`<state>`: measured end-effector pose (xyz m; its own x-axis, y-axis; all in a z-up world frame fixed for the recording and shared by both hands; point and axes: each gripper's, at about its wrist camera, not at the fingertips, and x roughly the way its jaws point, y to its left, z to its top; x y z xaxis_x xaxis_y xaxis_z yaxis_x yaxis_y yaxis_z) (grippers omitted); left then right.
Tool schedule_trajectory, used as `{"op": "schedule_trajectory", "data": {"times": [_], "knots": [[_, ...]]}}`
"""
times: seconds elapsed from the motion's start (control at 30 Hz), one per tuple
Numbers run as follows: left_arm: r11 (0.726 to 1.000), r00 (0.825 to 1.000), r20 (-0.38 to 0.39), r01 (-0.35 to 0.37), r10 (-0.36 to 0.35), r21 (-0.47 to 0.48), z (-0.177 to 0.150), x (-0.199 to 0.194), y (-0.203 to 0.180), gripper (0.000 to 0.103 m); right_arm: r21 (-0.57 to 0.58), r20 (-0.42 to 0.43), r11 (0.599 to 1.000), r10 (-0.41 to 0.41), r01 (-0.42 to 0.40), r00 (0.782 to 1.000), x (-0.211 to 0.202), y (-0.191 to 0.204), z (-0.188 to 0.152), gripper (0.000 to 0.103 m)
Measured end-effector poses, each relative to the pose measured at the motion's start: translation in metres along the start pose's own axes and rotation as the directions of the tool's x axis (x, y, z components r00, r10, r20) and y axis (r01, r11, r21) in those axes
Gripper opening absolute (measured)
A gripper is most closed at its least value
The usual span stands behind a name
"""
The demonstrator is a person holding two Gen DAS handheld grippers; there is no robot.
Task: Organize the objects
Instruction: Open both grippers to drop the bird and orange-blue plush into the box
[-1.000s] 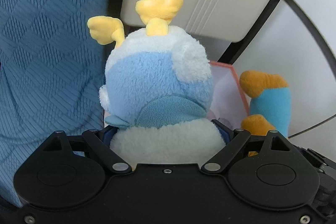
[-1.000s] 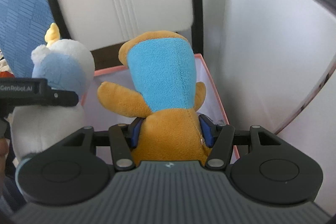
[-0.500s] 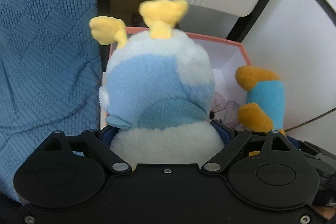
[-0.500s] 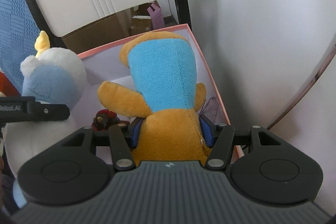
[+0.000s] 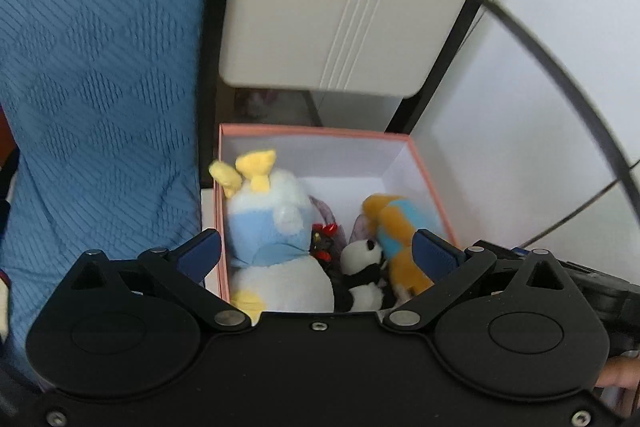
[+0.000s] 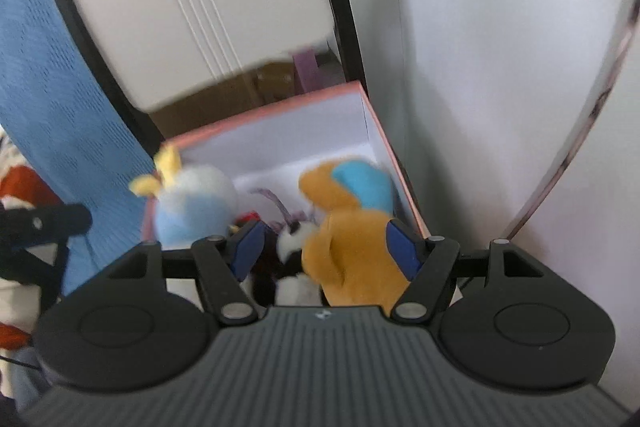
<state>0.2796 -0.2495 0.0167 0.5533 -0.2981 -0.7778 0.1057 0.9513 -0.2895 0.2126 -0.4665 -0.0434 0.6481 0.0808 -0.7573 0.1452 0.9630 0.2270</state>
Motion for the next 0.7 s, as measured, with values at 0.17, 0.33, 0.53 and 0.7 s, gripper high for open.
{"op": "schedule_trajectory", "data": {"times": [0.17, 0.33, 0.53, 0.7], "knots": [[1.000, 0.998, 0.063, 0.013, -0.014, 0.021, 0.002, -0.058, 0.004, 0.102, -0.013, 0.088, 0.999, 0.045, -0.044, 0.995, -0.063, 0.019, 0.007, 0.070], [0.998, 0.992, 0.119, 0.041, -0.045, 0.037, -0.001, -0.109, 0.010, 0.102, -0.051, 0.152, 0.996, 0.084, -0.077, 0.985, -0.109, 0.047, 0.007, 0.070], [0.993, 0.978, 0.190, 0.075, -0.090, 0.087, -0.020, -0.168, 0.016, 0.102, -0.046, 0.196, 0.989, 0.147, -0.140, 0.970, -0.156, 0.071, -0.014, 0.070], [0.993, 0.970, 0.222, 0.078, -0.096, 0.089, -0.042, -0.197, 0.024, 0.103, -0.027, 0.201, 0.987, 0.159, -0.157, 0.967, -0.176, 0.077, -0.039, 0.070]]}}
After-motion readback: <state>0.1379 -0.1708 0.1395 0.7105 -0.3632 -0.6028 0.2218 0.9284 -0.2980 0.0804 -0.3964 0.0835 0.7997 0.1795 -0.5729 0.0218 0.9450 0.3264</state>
